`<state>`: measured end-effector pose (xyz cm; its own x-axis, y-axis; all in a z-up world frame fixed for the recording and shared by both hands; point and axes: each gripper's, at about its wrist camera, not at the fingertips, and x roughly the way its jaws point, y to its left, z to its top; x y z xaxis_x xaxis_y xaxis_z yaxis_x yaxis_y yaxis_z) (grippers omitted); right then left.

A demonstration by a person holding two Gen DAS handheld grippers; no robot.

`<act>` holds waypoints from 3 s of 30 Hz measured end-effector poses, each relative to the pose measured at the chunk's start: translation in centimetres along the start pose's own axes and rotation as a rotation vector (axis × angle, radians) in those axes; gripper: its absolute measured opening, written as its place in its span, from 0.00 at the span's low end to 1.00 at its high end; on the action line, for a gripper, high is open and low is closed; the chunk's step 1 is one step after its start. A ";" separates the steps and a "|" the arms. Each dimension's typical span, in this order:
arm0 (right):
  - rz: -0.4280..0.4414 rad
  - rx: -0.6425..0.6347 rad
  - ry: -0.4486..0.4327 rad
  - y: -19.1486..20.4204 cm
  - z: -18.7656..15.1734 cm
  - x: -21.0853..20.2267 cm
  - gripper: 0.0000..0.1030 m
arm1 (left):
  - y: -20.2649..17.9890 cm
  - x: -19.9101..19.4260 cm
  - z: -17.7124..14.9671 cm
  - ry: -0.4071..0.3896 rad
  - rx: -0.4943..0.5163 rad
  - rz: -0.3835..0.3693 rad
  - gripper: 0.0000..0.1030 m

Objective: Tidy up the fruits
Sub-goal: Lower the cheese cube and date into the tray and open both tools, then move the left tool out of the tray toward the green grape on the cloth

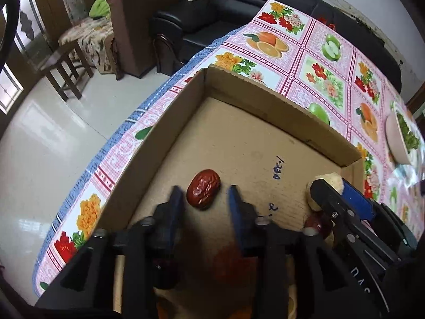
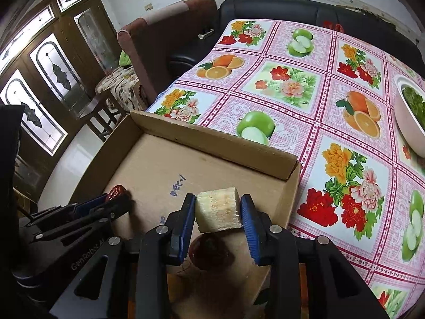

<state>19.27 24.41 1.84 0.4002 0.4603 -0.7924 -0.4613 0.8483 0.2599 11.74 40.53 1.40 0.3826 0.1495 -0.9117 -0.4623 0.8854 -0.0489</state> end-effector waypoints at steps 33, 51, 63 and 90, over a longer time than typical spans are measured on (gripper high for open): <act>-0.009 0.296 -0.198 -11.1 -11.8 -16.3 0.54 | -5.8 -11.8 -10.5 -0.178 0.090 -0.160 0.47; -0.192 0.356 -0.209 -17.1 -20.6 -21.2 0.54 | -12.6 -13.3 -16.5 -0.178 0.281 -0.172 0.49; -0.232 0.401 -0.227 -19.7 -21.8 -22.1 0.54 | -13.0 -11.4 -16.7 -0.095 0.274 -0.248 0.49; -0.380 0.376 -0.246 -27.8 -15.9 -18.4 0.52 | -16.2 -4.7 -15.5 0.013 0.325 -0.310 0.49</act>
<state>12.19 -11.77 0.41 0.6753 0.1153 -0.7284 0.0447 0.9795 0.1965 5.08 18.64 0.15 0.4521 -0.1482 -0.8796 -0.0515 0.9801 -0.1916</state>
